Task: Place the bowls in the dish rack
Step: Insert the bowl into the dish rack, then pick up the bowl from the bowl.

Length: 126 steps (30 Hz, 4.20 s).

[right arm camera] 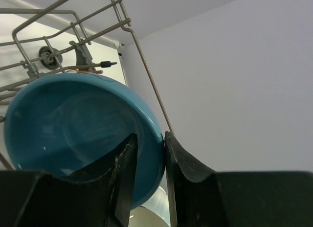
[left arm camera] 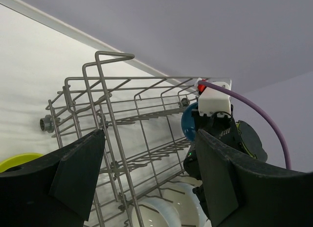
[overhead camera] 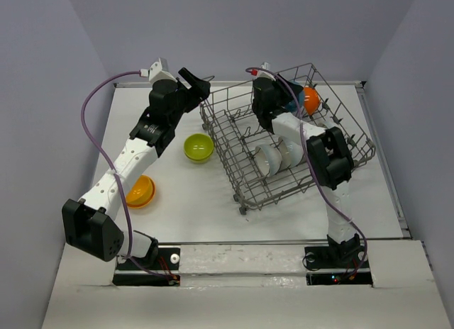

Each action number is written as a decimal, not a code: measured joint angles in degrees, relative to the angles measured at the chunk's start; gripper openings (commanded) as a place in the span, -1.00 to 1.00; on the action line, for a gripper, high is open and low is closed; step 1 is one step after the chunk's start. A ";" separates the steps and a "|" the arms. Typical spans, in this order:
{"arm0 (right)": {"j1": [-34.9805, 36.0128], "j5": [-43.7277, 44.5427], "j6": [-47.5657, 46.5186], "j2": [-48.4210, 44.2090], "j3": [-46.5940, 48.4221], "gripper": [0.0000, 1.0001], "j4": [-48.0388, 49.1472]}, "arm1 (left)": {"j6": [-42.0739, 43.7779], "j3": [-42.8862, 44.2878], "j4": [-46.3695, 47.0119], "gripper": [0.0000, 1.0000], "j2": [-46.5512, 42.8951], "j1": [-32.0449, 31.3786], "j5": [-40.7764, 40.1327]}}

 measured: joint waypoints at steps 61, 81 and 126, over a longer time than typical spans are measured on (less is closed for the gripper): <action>2.34 -30.99 38.95 -21.38 7.61 0.64 -40.65 | 5.68 1.03 -2.71 0.75 1.22 -0.13 -6.60; -5.46 -59.17 71.08 -58.75 -20.31 0.65 -41.27 | 9.66 3.72 -37.44 0.82 -8.94 1.05 -17.29; -5.46 -66.14 76.48 -60.04 -21.90 0.81 -40.74 | 7.19 -15.13 -50.29 0.84 -16.87 1.14 -17.25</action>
